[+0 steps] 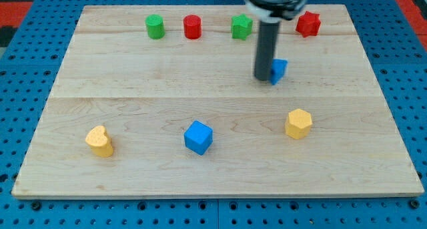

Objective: Place the yellow hexagon horizontal to the right of the blue cube

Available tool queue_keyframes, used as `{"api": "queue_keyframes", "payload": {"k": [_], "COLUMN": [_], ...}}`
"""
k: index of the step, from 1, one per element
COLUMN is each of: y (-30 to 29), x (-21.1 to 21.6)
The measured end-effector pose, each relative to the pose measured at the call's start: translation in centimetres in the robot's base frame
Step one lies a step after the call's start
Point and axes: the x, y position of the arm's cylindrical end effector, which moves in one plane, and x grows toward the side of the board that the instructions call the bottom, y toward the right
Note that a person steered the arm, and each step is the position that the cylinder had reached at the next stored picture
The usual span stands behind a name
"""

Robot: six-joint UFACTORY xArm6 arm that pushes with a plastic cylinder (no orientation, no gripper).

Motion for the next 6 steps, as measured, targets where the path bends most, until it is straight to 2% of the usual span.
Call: {"api": "queue_keyframes", "payload": {"k": [1, 4, 5, 6], "y": [3.7, 2.7, 1.4, 1.1], "x": [-0.3, 10.8, 10.5, 5.2]}}
